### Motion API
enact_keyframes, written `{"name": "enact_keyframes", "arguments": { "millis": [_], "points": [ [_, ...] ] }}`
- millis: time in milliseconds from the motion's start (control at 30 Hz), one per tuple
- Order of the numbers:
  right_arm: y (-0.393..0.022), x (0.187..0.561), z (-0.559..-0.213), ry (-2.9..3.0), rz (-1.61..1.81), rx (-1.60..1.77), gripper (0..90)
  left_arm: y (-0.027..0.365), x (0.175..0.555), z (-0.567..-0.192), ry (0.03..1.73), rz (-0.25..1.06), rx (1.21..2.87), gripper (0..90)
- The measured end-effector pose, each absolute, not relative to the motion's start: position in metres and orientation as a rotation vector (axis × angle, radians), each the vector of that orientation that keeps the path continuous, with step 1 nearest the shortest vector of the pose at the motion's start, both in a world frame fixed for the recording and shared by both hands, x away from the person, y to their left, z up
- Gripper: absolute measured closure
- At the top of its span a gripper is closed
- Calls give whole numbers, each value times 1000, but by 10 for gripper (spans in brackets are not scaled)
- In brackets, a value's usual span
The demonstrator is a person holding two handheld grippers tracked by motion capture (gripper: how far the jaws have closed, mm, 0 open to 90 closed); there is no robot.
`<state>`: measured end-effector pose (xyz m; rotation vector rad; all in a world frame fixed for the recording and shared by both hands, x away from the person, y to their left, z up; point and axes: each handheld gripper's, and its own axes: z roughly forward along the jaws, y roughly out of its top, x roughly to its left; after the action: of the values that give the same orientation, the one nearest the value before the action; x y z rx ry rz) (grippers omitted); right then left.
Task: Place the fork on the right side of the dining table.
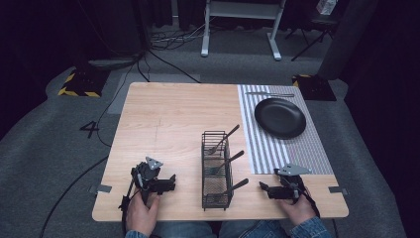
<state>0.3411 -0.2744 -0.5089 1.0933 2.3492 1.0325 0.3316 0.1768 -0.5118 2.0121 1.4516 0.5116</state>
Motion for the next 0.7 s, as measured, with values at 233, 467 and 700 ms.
{"name": "enact_keyframes", "arguments": {
  "millis": [233, 467, 700],
  "points": [
    [-275, 340, -509, 2332, 1034, 1109, 222, 177, 332, -512, 1449, 512, 2014, 2],
    [-276, 338, -507, 2336, 1049, 1102, 308, 181, 334, -511, 1433, 504, 2026, 7],
    [-274, 337, -498, 2400, 1060, 1127, 388, 183, 335, -511, 1396, 492, 2050, 4]
  ]
}}
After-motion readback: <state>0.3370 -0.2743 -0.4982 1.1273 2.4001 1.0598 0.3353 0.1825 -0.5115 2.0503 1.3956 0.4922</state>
